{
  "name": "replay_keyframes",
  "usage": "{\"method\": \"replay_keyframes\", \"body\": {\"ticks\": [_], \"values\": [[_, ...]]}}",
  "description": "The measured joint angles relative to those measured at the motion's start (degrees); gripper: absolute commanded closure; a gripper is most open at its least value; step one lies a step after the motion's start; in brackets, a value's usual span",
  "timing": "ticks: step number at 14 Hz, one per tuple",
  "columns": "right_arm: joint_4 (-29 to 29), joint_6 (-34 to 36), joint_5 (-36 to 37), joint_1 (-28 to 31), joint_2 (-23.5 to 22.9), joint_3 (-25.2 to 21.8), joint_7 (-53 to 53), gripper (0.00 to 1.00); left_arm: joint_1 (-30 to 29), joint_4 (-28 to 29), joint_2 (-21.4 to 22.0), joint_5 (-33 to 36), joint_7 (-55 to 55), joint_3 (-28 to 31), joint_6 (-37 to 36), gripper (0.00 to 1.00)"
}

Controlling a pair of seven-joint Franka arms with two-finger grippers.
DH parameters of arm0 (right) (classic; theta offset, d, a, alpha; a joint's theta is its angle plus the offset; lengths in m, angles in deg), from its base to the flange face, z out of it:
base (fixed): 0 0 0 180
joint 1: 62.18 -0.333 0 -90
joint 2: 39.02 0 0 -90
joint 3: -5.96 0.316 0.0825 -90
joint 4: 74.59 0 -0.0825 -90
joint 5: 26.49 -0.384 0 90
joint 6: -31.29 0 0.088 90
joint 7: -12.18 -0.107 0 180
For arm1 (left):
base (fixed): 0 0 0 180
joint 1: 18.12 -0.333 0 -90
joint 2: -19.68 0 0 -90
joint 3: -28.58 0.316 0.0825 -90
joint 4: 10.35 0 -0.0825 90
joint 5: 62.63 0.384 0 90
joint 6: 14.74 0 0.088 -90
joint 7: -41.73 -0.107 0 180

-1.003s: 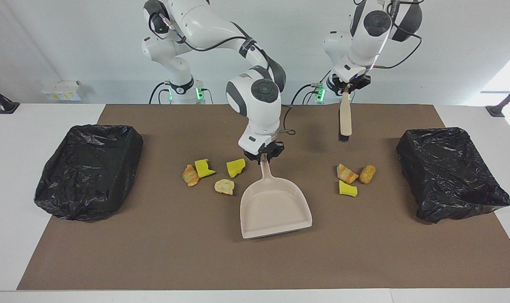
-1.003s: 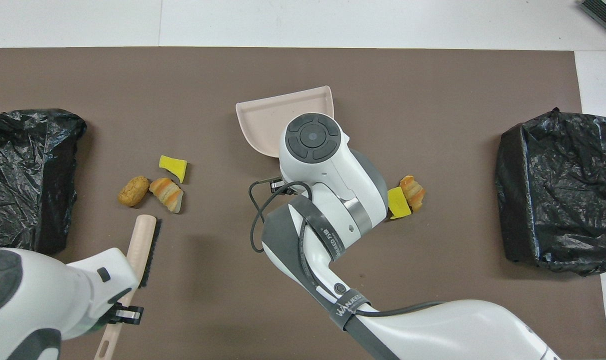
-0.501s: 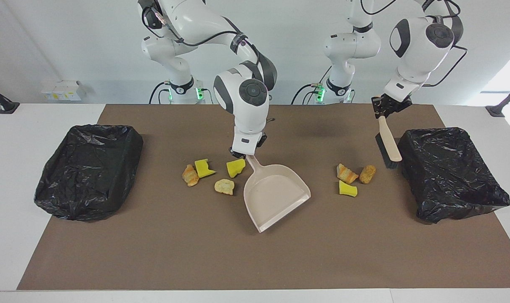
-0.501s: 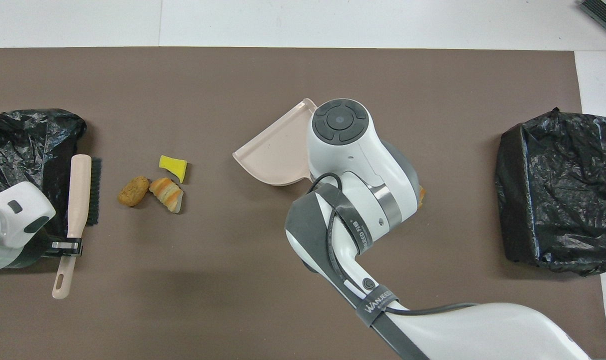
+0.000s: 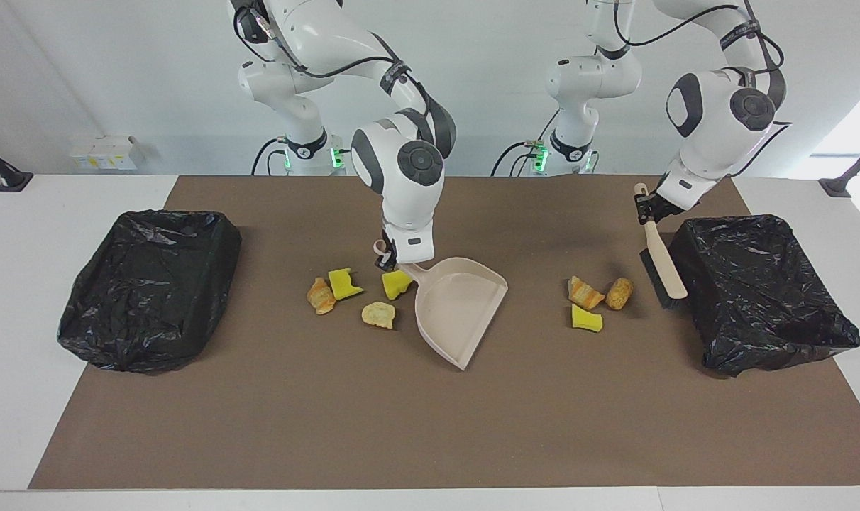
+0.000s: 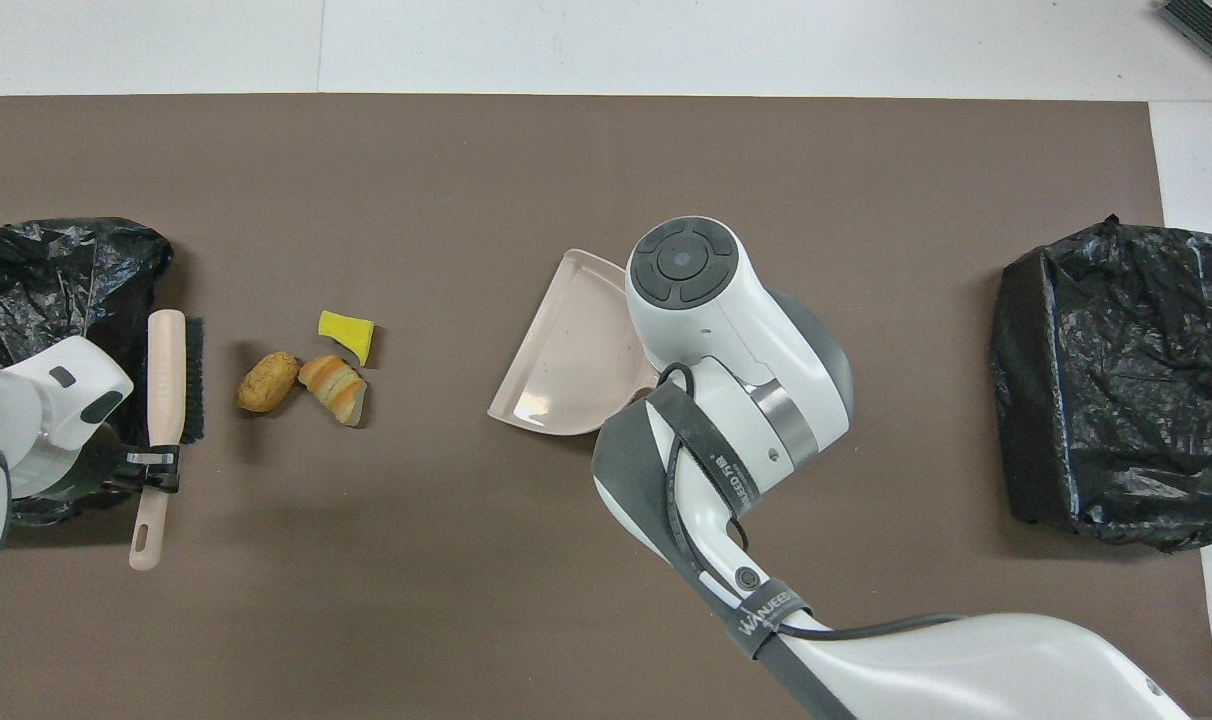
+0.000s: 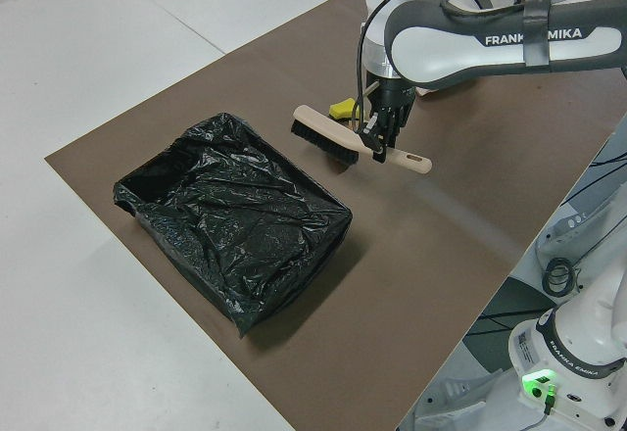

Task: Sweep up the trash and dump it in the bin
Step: 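Lift the brush with the left gripper while the right gripper positions the dustpan, then sweep the bread and sponge pieces into the dustpan with the left gripper's brush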

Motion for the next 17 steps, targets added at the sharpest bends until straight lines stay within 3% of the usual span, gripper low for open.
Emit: {"method": "replay_keyframes", "body": {"ticks": [3, 9, 14, 17], "values": [[1.5, 0.6, 2.8, -0.5, 1.2, 0.0, 6.3, 1.00, 0.4, 1.1, -2.7, -0.1, 6.3, -1.0, 1.8, 1.00], [2.4, 0.5, 5.1, -0.5, 1.6, 0.1, 7.5, 1.00, 5.1, 3.2, -3.3, -1.6, 11.4, -1.5, 6.1, 1.00], [2.4, 0.3, 5.2, -0.5, 1.6, 0.1, 7.6, 1.00, 12.3, 3.6, -6.5, -3.9, 17.0, -1.6, 14.4, 1.00], [2.6, 0.3, 5.2, -0.5, 1.6, 0.1, 7.6, 1.00, 16.4, 3.5, -6.8, -7.7, 17.3, -1.7, 15.6, 1.00]]}}
